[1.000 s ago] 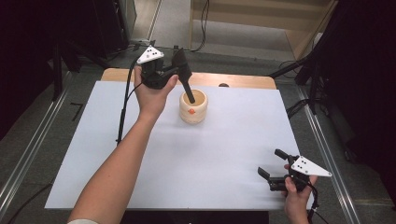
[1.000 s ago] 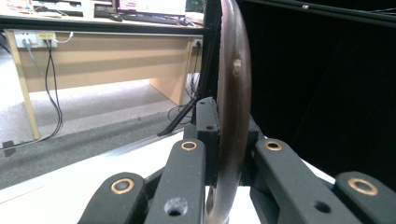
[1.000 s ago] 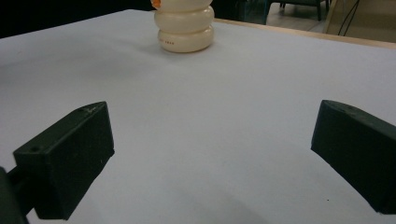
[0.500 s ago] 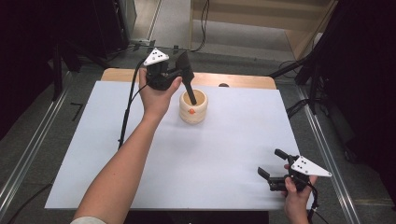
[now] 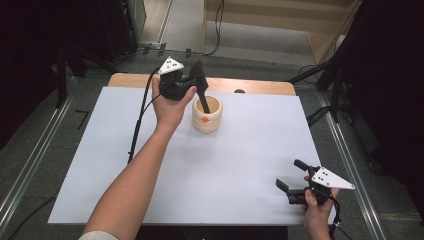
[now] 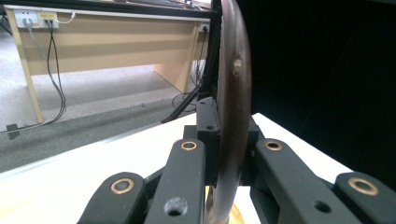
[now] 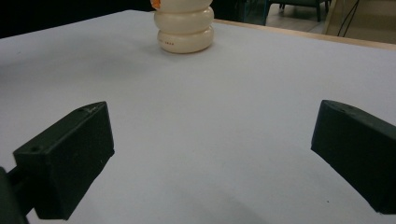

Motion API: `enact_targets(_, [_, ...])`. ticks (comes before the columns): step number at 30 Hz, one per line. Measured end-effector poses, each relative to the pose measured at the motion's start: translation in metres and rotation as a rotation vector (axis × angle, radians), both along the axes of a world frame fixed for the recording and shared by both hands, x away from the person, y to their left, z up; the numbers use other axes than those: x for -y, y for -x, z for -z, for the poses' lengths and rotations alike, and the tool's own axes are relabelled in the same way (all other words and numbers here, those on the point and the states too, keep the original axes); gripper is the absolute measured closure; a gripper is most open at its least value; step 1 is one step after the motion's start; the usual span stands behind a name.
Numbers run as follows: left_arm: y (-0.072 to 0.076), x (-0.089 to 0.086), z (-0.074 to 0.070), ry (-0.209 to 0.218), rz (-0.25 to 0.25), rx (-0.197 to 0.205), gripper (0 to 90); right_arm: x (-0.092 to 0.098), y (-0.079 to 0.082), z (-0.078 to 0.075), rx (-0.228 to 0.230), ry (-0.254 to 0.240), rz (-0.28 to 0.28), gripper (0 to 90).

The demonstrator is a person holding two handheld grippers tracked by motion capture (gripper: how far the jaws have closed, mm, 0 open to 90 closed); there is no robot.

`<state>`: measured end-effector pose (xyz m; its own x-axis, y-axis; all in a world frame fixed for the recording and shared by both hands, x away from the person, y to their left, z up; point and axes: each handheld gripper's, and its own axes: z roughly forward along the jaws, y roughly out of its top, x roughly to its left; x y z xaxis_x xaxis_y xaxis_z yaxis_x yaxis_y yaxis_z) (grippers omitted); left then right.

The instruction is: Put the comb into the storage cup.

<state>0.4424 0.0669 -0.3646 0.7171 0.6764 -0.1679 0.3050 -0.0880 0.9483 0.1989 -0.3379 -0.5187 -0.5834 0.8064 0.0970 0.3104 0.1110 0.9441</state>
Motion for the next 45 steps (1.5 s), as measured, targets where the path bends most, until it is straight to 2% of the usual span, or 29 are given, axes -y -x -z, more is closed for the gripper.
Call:
enact_targets(13, [-0.002,0.010,0.015,-0.005,0.000,-0.019,85.3,0.000,0.000,0.000,0.005,-0.007,0.001,0.0])
enact_targets(27, [-0.005,0.021,0.031,0.023,-0.007,-0.046,85.3,0.001,0.000,0.000,0.006,-0.008,0.001,0.0])
enact_targets(35, [-0.007,0.020,0.040,0.021,-0.024,-0.061,85.3,0.001,0.000,0.000,0.005,-0.009,0.000,0.0])
enact_targets(43, [-0.008,0.017,0.048,0.039,-0.030,-0.083,85.2,0.000,0.000,0.000,0.005,-0.006,-0.001,0.0])
enact_targets(45, [-0.008,0.018,0.050,0.030,-0.035,-0.089,85.2,0.000,-0.001,0.000,0.005,-0.006,-0.001,0.0])
